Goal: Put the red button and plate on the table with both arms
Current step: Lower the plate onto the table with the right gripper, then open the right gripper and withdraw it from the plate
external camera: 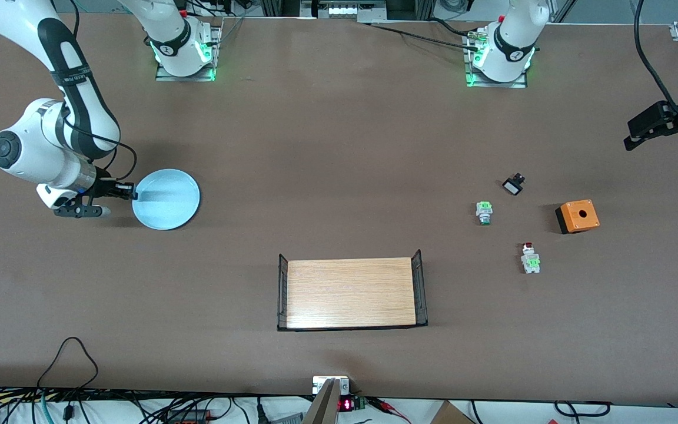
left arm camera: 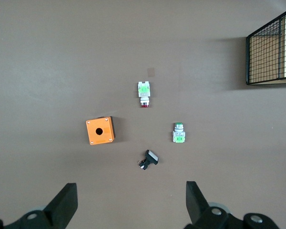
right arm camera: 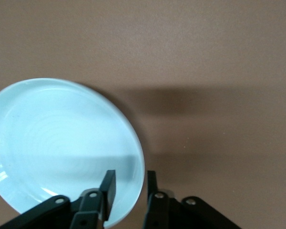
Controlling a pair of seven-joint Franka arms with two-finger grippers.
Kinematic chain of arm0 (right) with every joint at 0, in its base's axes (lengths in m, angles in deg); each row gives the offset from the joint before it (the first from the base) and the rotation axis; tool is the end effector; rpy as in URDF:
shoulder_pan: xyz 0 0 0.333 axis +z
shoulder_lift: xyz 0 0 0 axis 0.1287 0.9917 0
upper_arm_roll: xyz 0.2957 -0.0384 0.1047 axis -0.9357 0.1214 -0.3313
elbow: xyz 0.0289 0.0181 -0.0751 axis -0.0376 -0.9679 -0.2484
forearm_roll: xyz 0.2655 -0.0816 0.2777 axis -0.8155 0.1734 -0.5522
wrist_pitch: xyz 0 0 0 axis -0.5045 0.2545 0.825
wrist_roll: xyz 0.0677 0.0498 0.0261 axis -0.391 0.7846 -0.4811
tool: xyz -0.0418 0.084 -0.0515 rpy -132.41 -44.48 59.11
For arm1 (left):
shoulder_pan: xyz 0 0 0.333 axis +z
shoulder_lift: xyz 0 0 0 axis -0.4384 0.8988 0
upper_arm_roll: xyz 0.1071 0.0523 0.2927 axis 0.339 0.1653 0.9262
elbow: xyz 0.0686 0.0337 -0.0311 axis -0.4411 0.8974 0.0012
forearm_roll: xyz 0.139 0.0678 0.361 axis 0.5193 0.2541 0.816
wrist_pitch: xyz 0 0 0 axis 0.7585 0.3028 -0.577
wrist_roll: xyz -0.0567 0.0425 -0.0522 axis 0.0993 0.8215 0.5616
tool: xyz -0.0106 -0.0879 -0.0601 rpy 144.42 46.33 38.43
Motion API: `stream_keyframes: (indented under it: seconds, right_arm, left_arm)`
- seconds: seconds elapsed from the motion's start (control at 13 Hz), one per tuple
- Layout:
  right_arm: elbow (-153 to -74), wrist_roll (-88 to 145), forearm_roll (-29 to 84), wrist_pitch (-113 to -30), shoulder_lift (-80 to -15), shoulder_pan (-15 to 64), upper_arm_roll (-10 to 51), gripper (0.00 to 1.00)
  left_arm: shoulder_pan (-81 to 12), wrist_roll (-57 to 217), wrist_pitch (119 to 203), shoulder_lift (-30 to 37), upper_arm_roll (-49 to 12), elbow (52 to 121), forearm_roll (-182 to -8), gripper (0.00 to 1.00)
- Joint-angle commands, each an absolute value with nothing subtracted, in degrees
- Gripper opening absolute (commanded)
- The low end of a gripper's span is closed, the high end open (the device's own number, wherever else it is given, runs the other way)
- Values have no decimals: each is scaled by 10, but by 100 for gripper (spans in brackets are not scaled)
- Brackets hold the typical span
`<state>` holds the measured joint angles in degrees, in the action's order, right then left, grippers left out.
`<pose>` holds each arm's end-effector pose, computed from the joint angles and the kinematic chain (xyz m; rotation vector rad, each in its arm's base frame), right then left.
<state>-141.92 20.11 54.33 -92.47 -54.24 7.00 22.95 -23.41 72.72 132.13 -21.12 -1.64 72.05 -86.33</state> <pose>0.5319 -0.0745 0.2369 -3.0409 0.0640 0.1596 0.5572 0.0112 0.6508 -3.1408 -0.0163 -0.0498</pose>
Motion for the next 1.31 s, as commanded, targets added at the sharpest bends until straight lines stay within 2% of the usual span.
stream_keyframes:
  seconds: [0.0,0.08,0.46,0.77,1.23]
  right_arm:
    - [-1360,251,538,-818,-571,68,218,100]
    - [-1325,282,538,-775,-572,81,218,100]
    - [-1224,348,552,-692,-582,112,218,100]
    - [-1130,415,624,-608,-583,156,217,100]
    - [-970,414,653,-470,-578,145,226,100]
  left_arm:
    - [-235,732,1307,-214,-15,709,-864,100]
    - [-235,732,1307,-214,-15,709,-864,100]
    - [-235,730,1307,-213,-14,709,-864,100]
    - [-235,730,1306,-212,-12,710,-864,100]
    - [-235,728,1306,-212,-12,710,-864,100]
